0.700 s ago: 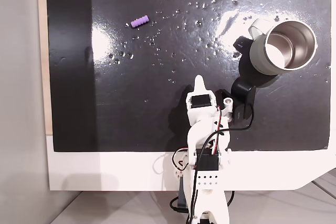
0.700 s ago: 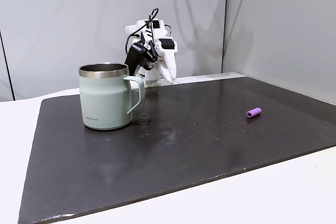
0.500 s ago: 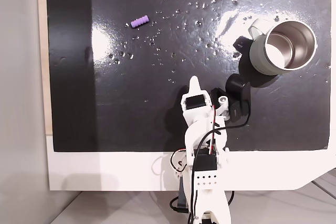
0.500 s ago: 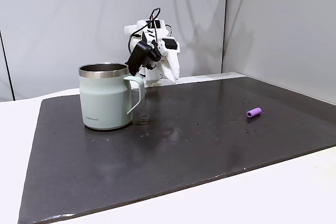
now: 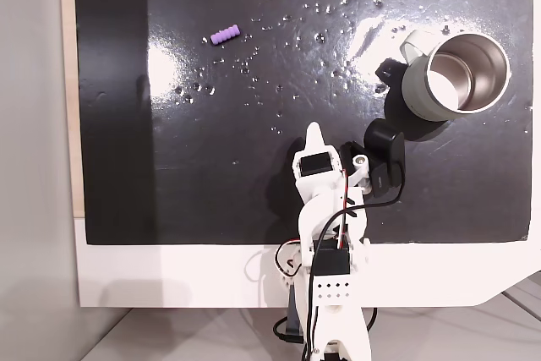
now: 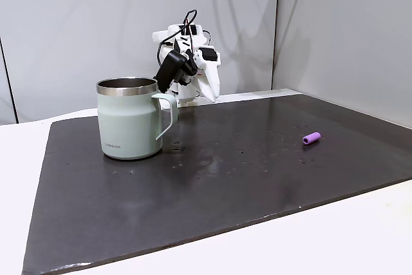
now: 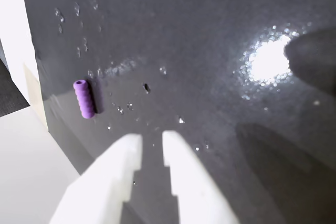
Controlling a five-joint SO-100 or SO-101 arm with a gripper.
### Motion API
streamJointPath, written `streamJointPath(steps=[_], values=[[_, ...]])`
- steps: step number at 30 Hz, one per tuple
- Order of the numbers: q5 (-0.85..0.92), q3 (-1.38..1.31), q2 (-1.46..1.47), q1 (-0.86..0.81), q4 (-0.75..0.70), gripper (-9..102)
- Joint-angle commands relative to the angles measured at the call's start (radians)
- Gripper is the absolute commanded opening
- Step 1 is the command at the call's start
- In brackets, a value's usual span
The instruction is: Grasp a pengrip and put it in the cup.
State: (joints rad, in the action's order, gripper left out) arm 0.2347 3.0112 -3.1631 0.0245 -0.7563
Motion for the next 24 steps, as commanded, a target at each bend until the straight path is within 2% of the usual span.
streamJointPath(steps=[1, 6, 16, 24], values=[[0.009, -0.009, -0.015, -0.017, -0.002, 0], [-0.066, -0.193, 0.020, -0.012, -0.041, 0], [-0.132, -1.100, 0.904, -0.075, -0.209, 0], [-0.132, -1.746, 1.450, -0.127, -0.445, 0]])
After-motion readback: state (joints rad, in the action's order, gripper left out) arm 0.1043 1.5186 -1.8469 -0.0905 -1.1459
